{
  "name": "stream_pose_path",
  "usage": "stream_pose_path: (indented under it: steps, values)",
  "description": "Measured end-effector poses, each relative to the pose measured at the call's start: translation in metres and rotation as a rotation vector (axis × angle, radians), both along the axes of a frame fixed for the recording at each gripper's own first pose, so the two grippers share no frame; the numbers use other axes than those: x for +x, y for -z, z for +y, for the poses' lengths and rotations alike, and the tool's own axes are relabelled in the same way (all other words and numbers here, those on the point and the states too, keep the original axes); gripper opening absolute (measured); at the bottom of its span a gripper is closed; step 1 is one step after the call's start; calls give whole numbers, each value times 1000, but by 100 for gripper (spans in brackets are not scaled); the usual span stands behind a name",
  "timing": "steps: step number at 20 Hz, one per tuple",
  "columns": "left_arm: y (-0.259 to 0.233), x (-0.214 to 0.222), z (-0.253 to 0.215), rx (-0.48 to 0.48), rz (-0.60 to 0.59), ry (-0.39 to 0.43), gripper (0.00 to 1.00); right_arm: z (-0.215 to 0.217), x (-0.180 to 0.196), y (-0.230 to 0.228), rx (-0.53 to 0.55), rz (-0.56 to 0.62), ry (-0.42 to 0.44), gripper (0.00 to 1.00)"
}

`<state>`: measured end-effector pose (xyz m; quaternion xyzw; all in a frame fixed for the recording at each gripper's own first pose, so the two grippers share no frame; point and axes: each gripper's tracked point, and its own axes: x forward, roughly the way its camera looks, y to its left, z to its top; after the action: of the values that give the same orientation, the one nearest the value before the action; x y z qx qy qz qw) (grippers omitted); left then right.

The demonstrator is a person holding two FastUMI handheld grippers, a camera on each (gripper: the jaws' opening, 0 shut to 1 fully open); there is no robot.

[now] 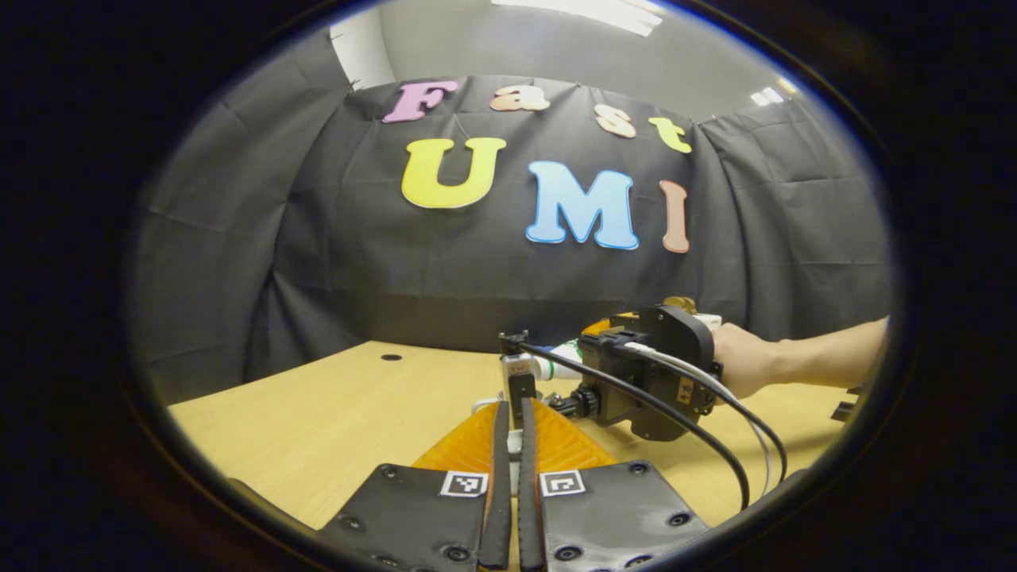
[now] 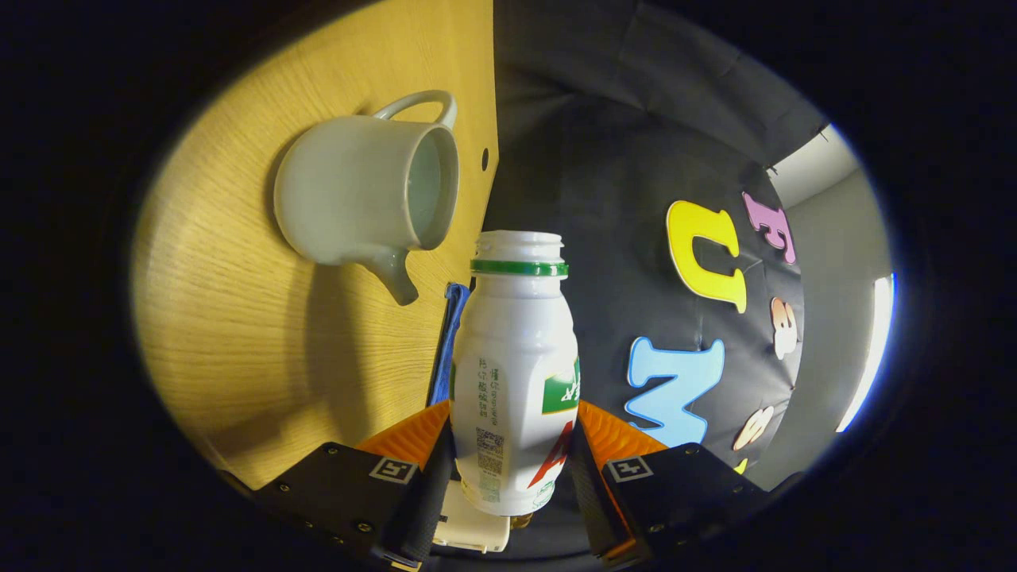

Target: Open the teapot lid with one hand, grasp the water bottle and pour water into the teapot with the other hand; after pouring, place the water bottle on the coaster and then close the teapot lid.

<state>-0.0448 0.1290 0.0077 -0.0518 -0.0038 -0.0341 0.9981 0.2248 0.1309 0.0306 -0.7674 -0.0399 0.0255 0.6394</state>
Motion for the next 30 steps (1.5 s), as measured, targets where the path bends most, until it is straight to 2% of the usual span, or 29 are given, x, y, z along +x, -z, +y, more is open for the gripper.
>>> stream_pose_path:
  steps: [5, 6, 8, 9, 10, 13, 14, 17, 21, 22, 23, 24, 30]
  values:
    - [-1, 2, 1, 2, -9, -5, 14, 2, 0, -2, -36, -11, -8, 71]
    - [-1, 2, 1, 2, -8, -5, 10, 3, 1, -3, -40, -15, -10, 71]
    - [-1, 2, 2, 2, -8, -6, 10, 5, 0, -6, -52, -24, -15, 71]
    - [-1, 1, 2, 2, -8, -7, 14, 5, -1, -8, -58, -28, -17, 71]
    - [-1, 1, 3, 2, -9, -8, 10, 6, 0, -9, -64, -33, -20, 71]
    - [-1, 3, 3, 2, -10, -12, 10, 7, -2, -15, -83, -49, -27, 71]
    - [-1, 2, 3, 1, -8, -14, 14, 7, -1, -17, -92, -58, -27, 71]
    - [-1, 2, 3, 1, -7, -14, 14, 8, -2, -23, -116, -78, -36, 71]
    - [-1, 3, 5, 9, -10, -14, 14, 8, -2, -27, -137, -94, -41, 71]
    - [0, 2, 5, 9, -9, -14, 10, 9, -2, -28, -143, -96, -44, 71]
    - [-1, 2, 5, 8, -9, -13, 10, 8, -2, -29, -151, -100, -44, 71]
    - [-1, 2, 4, 7, -10, -13, 14, 9, -2, -31, -158, -104, -46, 71]
    - [1, 1, 4, 11, -5, -7, 14, 5, 1, -37, -197, -126, -48, 71]
